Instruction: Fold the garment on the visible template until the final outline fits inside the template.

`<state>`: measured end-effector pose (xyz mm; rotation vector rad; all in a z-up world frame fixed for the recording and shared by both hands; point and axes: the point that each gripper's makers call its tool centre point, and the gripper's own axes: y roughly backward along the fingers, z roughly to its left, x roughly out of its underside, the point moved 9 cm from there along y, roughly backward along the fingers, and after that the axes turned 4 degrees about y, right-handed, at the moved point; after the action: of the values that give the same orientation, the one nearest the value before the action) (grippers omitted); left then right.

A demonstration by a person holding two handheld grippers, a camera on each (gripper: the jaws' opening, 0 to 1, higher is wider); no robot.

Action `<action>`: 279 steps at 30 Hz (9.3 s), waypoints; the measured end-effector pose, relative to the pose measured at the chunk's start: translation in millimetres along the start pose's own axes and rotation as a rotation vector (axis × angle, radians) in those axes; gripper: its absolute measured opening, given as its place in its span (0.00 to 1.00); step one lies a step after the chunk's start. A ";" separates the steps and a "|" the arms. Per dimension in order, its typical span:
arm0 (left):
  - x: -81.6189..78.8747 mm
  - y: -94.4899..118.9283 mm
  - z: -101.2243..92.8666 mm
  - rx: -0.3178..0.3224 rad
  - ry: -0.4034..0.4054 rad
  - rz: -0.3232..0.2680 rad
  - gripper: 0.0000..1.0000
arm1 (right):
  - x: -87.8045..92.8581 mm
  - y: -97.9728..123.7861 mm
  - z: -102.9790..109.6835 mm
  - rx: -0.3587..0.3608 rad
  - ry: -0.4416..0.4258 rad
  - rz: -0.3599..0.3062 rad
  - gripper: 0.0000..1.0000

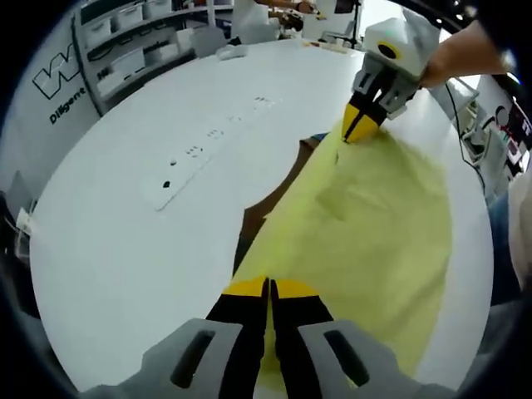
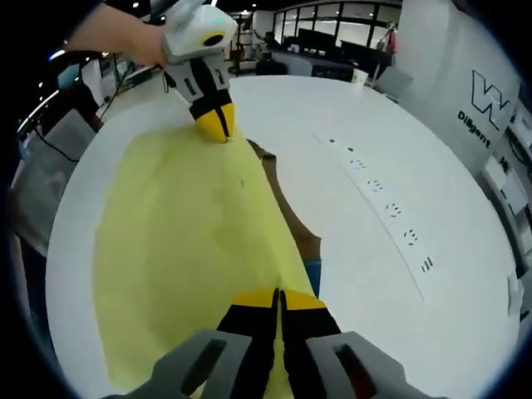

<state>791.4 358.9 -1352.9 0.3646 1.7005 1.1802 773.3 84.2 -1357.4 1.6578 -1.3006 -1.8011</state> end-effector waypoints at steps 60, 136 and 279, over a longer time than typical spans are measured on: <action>108.2 86.5 -72.8 -0.131 0.308 -0.143 0.28 | 65.0 82.6 109.6 0.121 -0.234 -0.148 0.19; 166.6 83.9 -100.5 -0.090 0.266 -0.066 0.01 | 116.9 82.0 151.2 0.046 -0.174 -0.058 0.00; 142.9 62.2 -136.0 -0.174 0.262 -0.183 0.36 | 92.5 65.1 177.8 0.117 -0.223 -0.156 0.09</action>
<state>593.7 415.4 -1375.5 -0.0550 1.7936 1.2687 567.3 45.7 -1379.5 1.6991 -1.4285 -2.0890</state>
